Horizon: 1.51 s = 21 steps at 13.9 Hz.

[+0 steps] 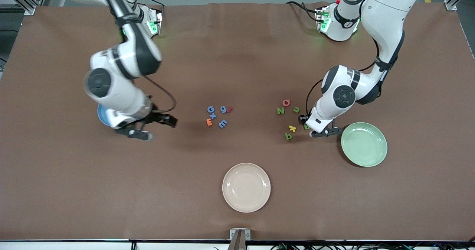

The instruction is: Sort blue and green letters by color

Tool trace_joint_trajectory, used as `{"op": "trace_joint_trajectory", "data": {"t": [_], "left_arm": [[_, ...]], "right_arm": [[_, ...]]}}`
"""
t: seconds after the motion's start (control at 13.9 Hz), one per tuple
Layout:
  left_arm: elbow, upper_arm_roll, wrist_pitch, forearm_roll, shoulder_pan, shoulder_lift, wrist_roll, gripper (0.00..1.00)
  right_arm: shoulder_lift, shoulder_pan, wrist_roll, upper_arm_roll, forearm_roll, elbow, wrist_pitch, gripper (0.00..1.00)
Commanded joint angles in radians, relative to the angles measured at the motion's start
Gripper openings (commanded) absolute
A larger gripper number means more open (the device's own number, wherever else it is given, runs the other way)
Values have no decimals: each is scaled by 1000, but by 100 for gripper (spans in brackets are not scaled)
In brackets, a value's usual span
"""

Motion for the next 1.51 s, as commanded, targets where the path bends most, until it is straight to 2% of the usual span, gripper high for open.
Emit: {"op": "trace_joint_trajectory", "data": {"t": [0.0, 0.14, 0.22, 0.36, 0.43, 0.65, 0.93, 1.15, 1.29, 1.37, 1.44], "left_arm": [[38, 5, 10, 17, -7, 35, -14, 53], [53, 8, 10, 17, -7, 47, -14, 47], [53, 8, 10, 17, -5, 52, -12, 38], [55, 9, 10, 17, -4, 52, -12, 8], [55, 9, 8, 17, 2, 44, -11, 1], [55, 17, -3, 20, 68, -23, 4, 0], [64, 17, -4, 32, 209, -52, 174, 0], [79, 17, -3, 32, 329, -25, 362, 1], [90, 20, -3, 32, 348, -9, 402, 6], [90, 21, -3, 32, 352, -9, 403, 22], [90, 23, -3, 34, 357, -5, 403, 56]], "right_arm": [[52, 77, 278, -13, 0, -2, 68, 100], [95, 120, 340, -15, -21, 12, 95, 100], [118, 143, 356, -15, -61, 13, 100, 100], [155, 177, 488, -15, -91, 15, 144, 100], [175, 189, 538, -15, -110, 15, 167, 96], [250, 217, 619, -15, -116, 67, 174, 78], [344, 257, 689, -15, -121, 160, 172, 76], [364, 269, 692, -15, -122, 167, 175, 75], [388, 272, 692, -15, -125, 193, 175, 74], [392, 277, 692, -16, -136, 196, 177, 73], [402, 277, 692, -16, -141, 209, 175, 73]]}}
